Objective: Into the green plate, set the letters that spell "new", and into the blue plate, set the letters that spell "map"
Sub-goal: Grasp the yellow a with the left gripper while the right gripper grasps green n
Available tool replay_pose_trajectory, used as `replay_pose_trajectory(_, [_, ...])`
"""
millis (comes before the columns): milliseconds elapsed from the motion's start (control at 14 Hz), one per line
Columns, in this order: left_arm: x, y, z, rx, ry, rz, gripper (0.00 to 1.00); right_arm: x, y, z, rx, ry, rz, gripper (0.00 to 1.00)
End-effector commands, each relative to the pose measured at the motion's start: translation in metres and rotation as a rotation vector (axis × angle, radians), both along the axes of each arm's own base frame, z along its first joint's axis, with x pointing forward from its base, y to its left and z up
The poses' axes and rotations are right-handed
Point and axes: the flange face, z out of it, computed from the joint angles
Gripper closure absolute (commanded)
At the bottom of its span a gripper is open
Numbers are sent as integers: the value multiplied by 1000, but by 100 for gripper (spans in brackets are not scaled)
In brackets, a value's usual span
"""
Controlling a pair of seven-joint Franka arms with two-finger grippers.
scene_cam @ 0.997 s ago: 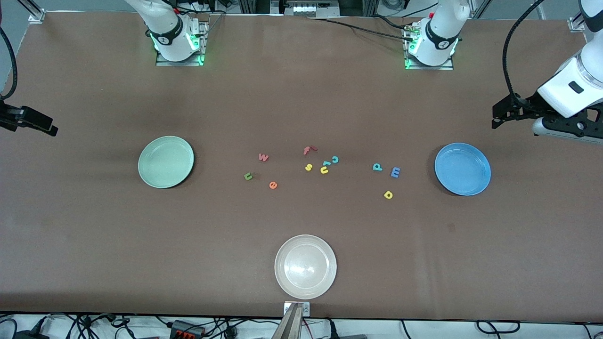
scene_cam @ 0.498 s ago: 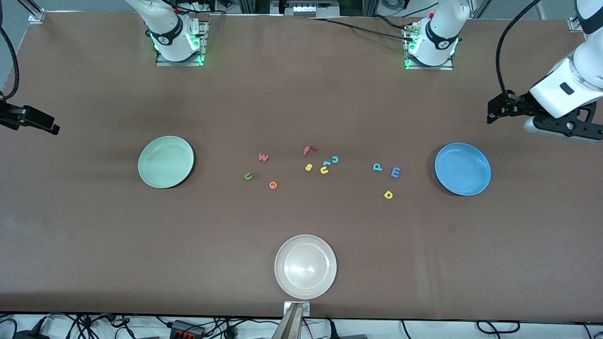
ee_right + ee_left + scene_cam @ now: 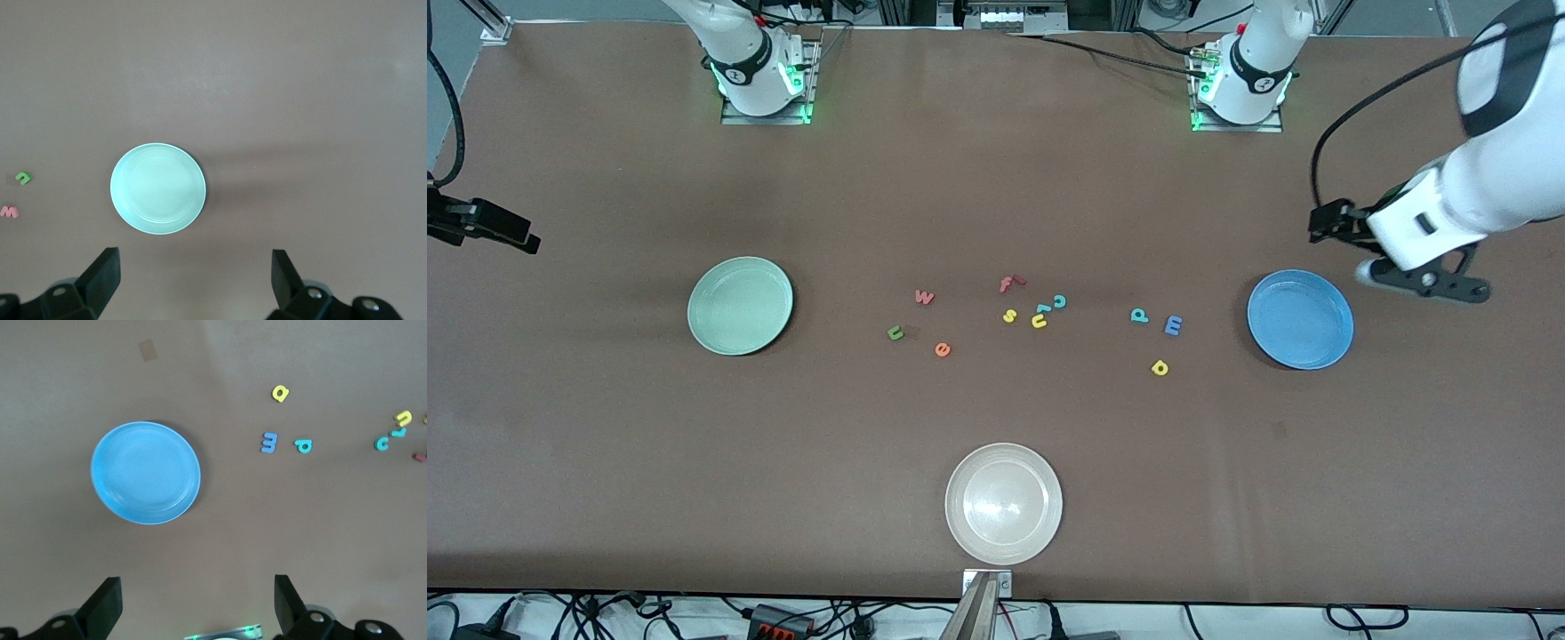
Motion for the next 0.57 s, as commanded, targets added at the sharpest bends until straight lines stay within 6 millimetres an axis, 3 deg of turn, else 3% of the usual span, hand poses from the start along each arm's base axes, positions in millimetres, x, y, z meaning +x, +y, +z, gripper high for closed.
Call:
replay_pose_trajectory(0, [28,-33,-42,-2,-38,29,0,6,17,-27,3,48,48,0])
replay_pose_trajectory(142, [43,-58,-82,-15,-59,-2,0,18,40,-58,6,100,88,0])
replay_pose_trajectory(427, [52,-115,-160,-40,-93,-117,0,30,144,-136,-4,149,242,0])
replay_pose_trajectory(498, [52,-117,-180,-57,-115,-171,0,28,167,-152,8,151,273,0])
